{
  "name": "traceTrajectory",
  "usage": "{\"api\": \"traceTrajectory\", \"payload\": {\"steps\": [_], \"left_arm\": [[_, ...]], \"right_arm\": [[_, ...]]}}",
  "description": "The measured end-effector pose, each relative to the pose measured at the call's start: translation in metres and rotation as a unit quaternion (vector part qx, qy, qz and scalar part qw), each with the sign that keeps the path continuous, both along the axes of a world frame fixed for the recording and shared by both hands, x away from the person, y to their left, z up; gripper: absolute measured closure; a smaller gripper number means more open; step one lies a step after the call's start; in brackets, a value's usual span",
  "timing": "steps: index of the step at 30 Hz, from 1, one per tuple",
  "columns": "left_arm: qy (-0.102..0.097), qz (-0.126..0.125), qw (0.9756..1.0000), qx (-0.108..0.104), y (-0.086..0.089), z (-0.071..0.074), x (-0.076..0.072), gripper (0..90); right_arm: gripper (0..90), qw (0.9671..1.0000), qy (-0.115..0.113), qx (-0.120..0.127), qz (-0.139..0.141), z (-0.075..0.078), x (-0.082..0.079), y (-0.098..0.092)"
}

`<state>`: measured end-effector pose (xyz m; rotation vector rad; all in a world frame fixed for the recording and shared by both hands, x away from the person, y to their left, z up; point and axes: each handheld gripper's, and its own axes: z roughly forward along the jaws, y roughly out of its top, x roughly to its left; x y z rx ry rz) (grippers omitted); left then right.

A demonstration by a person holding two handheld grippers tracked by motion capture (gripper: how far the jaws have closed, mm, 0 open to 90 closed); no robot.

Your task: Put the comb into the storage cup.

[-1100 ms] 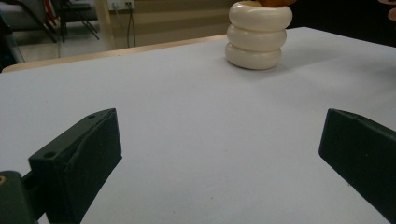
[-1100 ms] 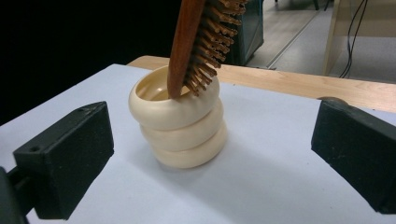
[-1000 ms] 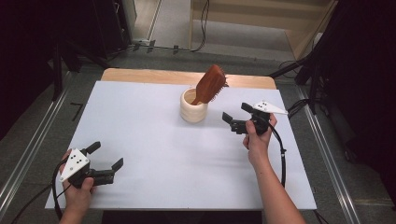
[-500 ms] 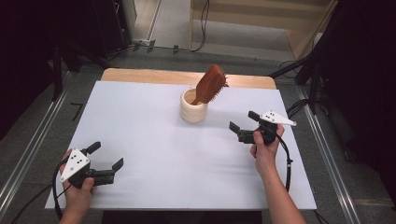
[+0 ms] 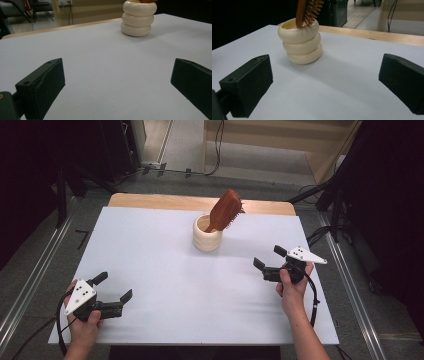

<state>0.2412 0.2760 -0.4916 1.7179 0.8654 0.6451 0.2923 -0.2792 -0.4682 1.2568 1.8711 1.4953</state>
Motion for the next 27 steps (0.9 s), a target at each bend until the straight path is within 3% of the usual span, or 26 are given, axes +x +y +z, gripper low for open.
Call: {"api": "traceTrajectory", "payload": {"steps": [27], "left_arm": [[0.000,-0.001,1.0000,0.001,0.000,0.000,0.000,0.0]], "right_arm": [[0.0,0.9998,0.010,-0.015,-0.009,-0.017,-0.040,-0.023]]}}
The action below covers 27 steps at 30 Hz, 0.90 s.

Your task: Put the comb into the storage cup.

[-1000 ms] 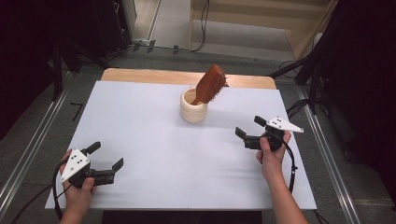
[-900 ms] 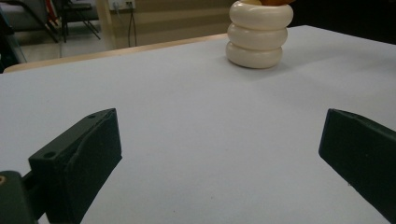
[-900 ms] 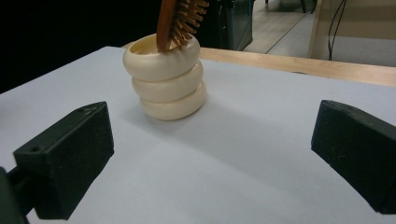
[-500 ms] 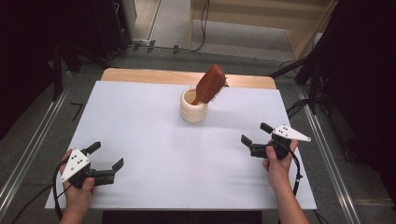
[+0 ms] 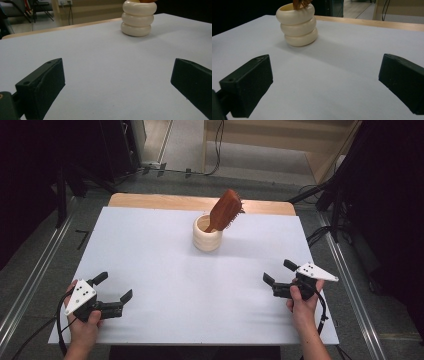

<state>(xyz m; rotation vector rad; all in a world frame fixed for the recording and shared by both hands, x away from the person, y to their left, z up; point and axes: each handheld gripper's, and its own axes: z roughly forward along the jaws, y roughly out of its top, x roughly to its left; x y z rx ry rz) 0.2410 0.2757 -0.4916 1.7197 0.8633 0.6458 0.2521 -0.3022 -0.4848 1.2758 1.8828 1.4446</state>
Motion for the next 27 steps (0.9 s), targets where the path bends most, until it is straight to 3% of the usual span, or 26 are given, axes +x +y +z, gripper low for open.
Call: {"api": "traceTrajectory", "payload": {"steps": [27], "left_arm": [[0.000,0.003,1.0000,0.001,0.000,0.000,0.000,0.0]], "right_arm": [[0.0,0.9997,0.003,-0.011,-0.021,-0.012,-0.035,-0.033]]}}
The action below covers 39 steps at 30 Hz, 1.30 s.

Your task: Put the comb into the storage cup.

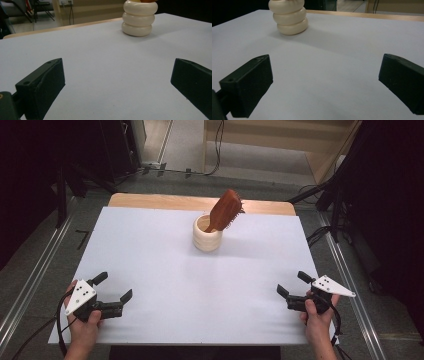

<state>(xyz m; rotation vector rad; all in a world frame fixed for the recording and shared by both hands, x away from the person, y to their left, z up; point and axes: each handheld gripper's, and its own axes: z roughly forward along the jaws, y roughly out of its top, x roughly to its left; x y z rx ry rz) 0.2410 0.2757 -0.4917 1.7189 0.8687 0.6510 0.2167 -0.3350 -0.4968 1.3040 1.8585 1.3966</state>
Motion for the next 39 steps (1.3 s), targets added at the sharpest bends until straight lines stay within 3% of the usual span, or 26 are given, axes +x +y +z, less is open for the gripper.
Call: {"api": "traceTrajectory", "payload": {"steps": [23,39], "left_arm": [[0.000,-0.001,1.0000,0.002,-0.001,0.000,0.000,0.0],[0.000,0.001,1.0000,0.006,-0.001,0.000,0.001,0.0]], "right_arm": [[0.0,0.9999,-0.013,-0.001,0.005,-0.009,-0.016,-0.017],[0.0,0.9996,-0.020,-0.008,0.016,-0.018,-0.013,-0.015]]}}
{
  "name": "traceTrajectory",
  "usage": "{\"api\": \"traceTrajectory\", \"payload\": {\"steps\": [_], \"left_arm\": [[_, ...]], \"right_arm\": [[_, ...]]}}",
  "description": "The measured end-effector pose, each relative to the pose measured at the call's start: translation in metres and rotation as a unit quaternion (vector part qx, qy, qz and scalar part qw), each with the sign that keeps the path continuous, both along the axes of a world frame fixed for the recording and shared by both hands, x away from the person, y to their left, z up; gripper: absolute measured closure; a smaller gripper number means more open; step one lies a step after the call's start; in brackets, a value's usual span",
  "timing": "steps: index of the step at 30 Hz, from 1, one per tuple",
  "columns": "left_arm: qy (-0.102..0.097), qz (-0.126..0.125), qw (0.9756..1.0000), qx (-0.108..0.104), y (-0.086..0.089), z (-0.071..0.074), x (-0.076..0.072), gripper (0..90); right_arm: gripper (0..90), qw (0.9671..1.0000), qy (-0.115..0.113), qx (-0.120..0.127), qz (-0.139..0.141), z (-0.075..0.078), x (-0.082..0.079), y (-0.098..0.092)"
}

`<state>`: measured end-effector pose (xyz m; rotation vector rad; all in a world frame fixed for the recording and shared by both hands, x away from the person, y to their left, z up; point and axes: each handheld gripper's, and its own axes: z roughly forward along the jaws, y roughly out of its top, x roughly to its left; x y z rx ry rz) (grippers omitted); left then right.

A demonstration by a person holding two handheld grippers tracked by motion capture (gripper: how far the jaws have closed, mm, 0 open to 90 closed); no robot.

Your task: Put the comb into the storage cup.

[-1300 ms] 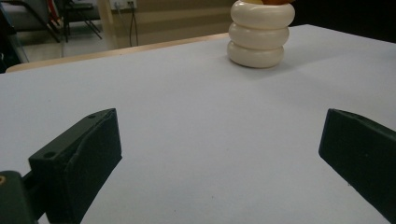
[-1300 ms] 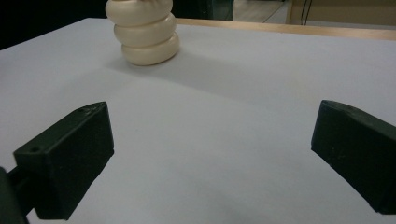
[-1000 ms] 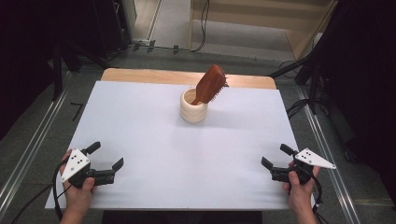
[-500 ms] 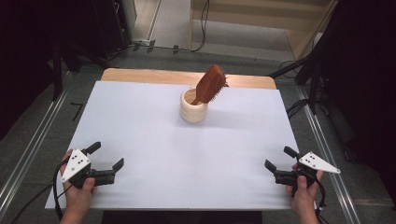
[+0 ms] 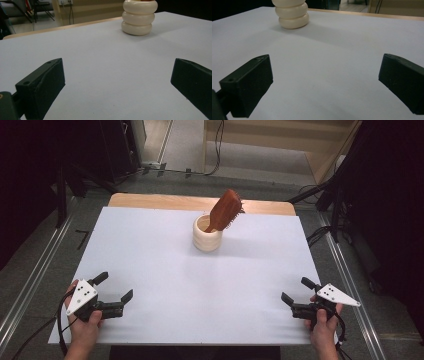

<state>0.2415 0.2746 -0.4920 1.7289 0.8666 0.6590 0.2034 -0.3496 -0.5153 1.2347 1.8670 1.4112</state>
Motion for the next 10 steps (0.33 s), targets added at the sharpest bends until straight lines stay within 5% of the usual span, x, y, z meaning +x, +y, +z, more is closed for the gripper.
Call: {"api": "traceTrajectory", "payload": {"steps": [10], "left_arm": [[0.001,0.000,1.0000,0.001,-0.0006,-0.0003,0.0003,0.0]], "right_arm": [[0.0,0.9998,0.012,-0.011,-0.012,-0.0022,0.0029,0.0033]]}}
